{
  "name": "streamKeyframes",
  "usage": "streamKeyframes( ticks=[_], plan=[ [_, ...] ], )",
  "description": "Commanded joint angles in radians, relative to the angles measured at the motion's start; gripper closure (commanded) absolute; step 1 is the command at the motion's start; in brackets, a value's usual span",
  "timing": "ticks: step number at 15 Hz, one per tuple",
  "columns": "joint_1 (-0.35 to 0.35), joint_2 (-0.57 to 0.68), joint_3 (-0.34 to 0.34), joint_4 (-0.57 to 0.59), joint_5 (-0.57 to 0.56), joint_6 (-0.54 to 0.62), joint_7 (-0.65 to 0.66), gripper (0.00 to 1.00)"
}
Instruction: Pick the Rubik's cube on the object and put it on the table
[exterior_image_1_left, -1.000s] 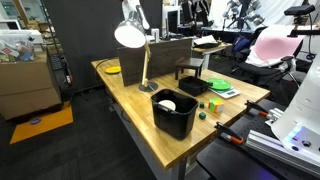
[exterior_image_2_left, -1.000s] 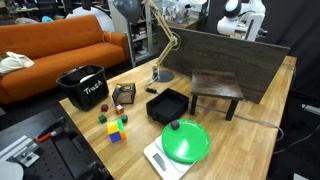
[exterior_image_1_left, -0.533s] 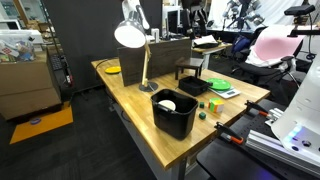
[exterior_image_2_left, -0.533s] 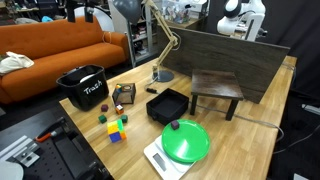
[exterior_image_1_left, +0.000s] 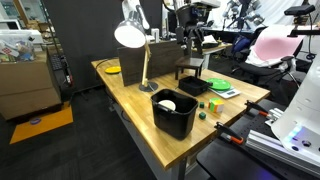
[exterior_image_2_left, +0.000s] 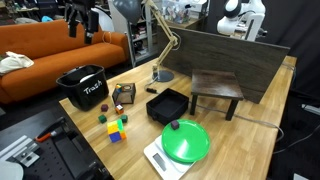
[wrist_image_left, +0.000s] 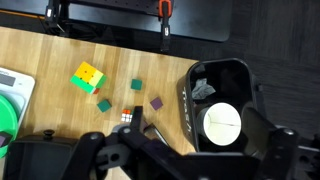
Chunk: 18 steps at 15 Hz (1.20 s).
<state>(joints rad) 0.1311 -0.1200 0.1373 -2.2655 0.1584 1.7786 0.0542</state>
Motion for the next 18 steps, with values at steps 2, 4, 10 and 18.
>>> streamKeyframes(
  ticks=[2,4,10,18],
  plan=[
    [0.001,0.009,-0.001,0.000,0.005,-0.001,0.000,0.00],
    [0.001,0.009,-0.001,0.000,0.006,-0.001,0.000,0.00],
    [-0.007,0.040,-0.006,0.005,-0.001,0.014,0.027,0.00],
    [-0.028,0.197,-0.046,0.041,-0.016,0.100,0.057,0.00]
  ],
)
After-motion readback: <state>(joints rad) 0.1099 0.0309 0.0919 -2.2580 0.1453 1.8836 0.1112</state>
